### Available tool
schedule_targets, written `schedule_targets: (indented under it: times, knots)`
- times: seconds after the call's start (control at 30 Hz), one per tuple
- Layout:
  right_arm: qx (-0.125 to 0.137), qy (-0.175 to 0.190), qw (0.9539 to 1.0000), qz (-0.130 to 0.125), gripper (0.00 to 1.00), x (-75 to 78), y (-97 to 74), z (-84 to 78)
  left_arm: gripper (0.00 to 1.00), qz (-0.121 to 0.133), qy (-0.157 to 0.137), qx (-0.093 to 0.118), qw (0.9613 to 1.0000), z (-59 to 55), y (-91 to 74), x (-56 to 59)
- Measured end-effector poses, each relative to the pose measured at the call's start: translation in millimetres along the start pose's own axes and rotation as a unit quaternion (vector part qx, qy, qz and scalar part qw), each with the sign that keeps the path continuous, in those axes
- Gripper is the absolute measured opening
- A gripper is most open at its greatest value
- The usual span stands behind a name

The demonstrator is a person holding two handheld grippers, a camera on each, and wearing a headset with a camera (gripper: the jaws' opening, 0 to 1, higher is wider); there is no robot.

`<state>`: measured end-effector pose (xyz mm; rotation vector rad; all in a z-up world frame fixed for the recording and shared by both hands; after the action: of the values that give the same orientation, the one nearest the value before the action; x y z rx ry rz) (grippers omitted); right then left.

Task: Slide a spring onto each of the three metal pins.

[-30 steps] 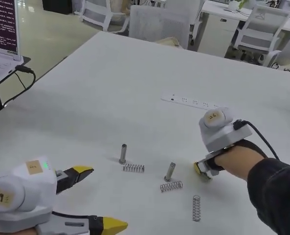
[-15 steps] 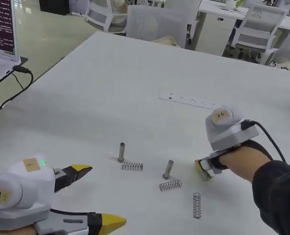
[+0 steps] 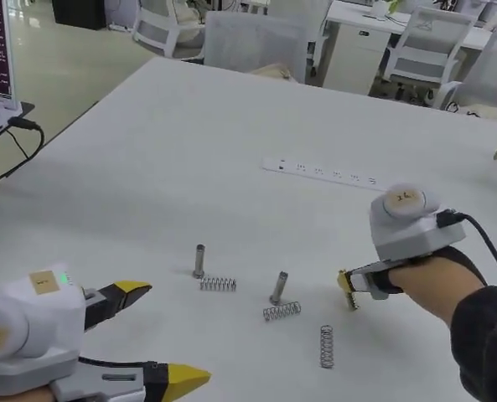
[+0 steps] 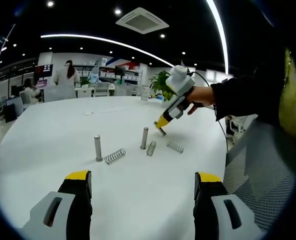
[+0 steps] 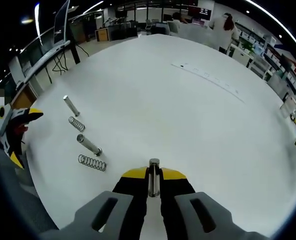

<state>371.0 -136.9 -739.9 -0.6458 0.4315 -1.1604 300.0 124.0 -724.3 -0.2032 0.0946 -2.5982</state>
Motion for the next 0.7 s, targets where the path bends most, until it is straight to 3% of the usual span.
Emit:
schedule_targets:
  times: [0.37, 0.7]
  knots:
    - [0.018, 0.004, 0.9998, 0.000, 0.06, -3.4, -20.0, -7.6, 0.82, -0.004, 0.005, 0.002, 1.0000, 4.3, 0.8, 3.1]
    - [0.017, 0.004, 0.9998, 0.002, 0.06, -6.1, -26.7, -14.6, 0.81, -0.007, 0.007, 0.002, 0.9999, 6.5, 0.2, 5.8]
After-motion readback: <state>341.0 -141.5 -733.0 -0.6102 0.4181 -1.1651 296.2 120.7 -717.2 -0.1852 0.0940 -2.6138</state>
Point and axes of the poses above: the centre of the closed fingertips' face, and the gripper's own axes: y roughly forward along the fingers, x roughly to its right, z roughly out of its top, the point moved 3 cm from there along -y, roughly backward along the fingers, and after that the axes turned 13 degrees about x, right-handed, at the moved point
